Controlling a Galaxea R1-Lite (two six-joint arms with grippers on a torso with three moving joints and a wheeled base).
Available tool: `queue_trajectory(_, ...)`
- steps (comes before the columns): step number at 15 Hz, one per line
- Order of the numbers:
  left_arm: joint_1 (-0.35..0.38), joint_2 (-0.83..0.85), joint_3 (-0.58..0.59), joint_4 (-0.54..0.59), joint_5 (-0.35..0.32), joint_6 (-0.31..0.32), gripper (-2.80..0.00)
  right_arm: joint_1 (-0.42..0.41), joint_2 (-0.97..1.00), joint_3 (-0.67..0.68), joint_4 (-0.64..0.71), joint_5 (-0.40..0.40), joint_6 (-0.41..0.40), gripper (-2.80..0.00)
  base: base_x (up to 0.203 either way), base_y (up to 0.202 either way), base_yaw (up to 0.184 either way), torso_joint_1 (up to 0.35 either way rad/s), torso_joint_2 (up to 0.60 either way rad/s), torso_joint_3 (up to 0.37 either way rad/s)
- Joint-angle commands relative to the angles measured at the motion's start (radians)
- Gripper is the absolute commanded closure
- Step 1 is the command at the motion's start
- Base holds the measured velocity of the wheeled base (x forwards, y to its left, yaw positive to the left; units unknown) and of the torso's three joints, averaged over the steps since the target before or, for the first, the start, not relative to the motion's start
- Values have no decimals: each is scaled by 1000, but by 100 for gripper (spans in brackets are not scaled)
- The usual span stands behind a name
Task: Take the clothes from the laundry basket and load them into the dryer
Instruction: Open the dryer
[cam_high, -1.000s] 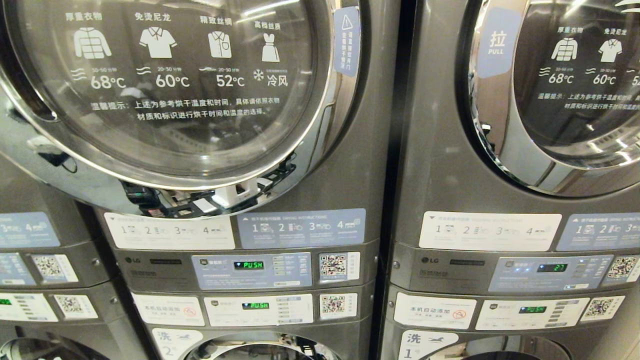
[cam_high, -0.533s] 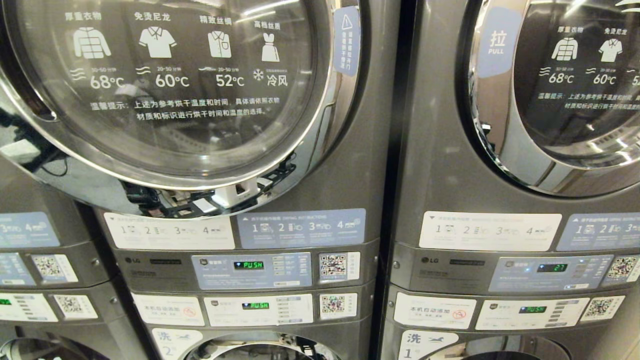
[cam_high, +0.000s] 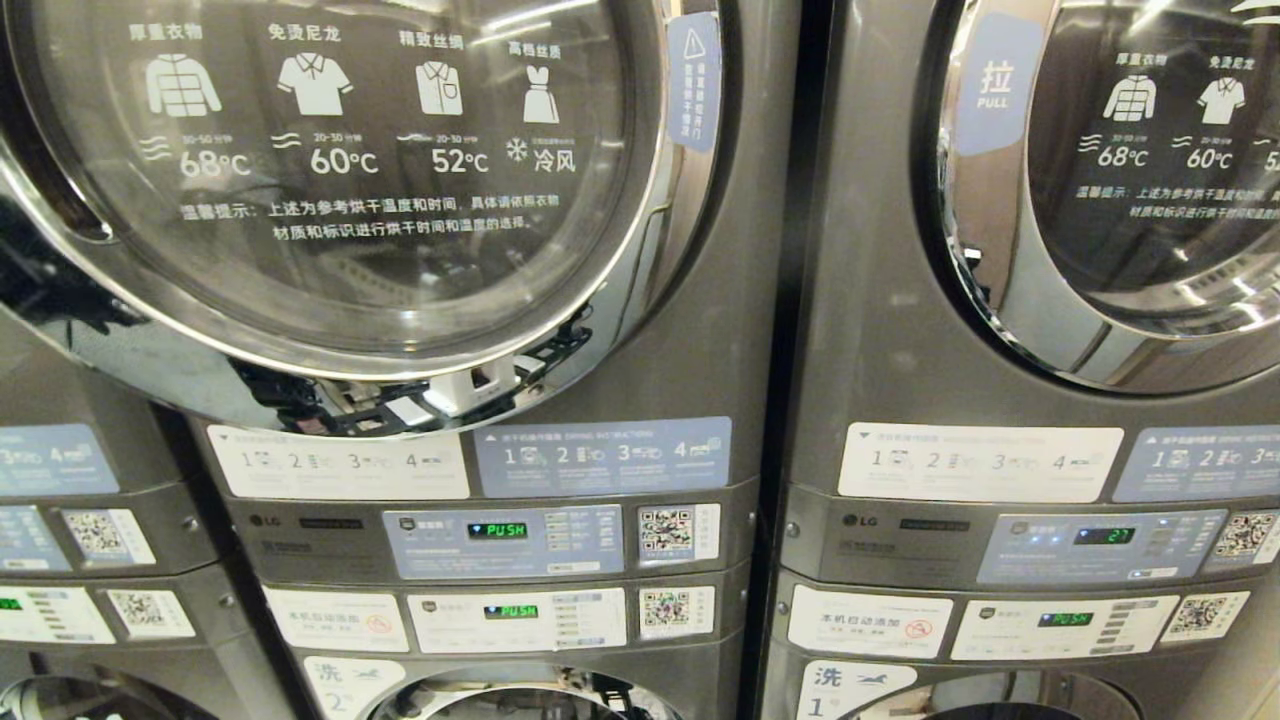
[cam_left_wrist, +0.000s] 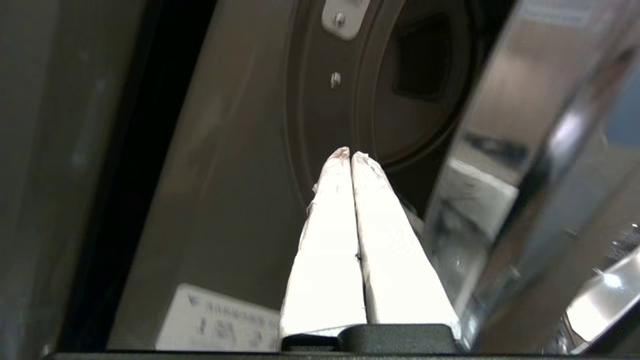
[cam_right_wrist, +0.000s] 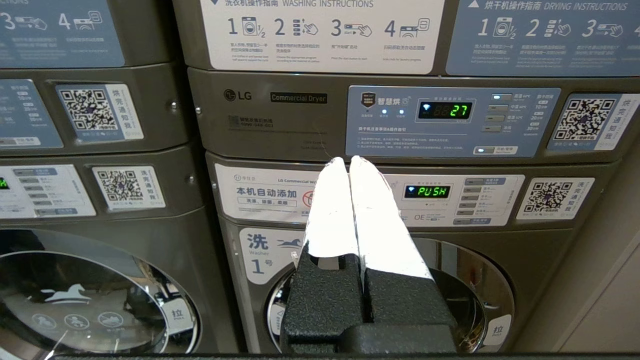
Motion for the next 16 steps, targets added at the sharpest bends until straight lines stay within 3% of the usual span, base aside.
queue_trajectory(1,1,98,-46,-62,-18,-8,0,0,0,0,0,0,0,0,0,0,0,0,0,0)
queue_trajectory(3,0,97,-52,-71,-63,-10,0,0,0,-1,3,0,-3,0,0,0,0,0,0,0)
queue_trajectory(8,-9,88,-39,-164,-65,-76,0,0,0,-2,5,2,-10,0,0,0,0,0,0,0)
queue_trajectory(16,-53,57,-19,-175,-64,-73,0,0,0,-1,7,9,-23,0,0,0,0,0,0,0)
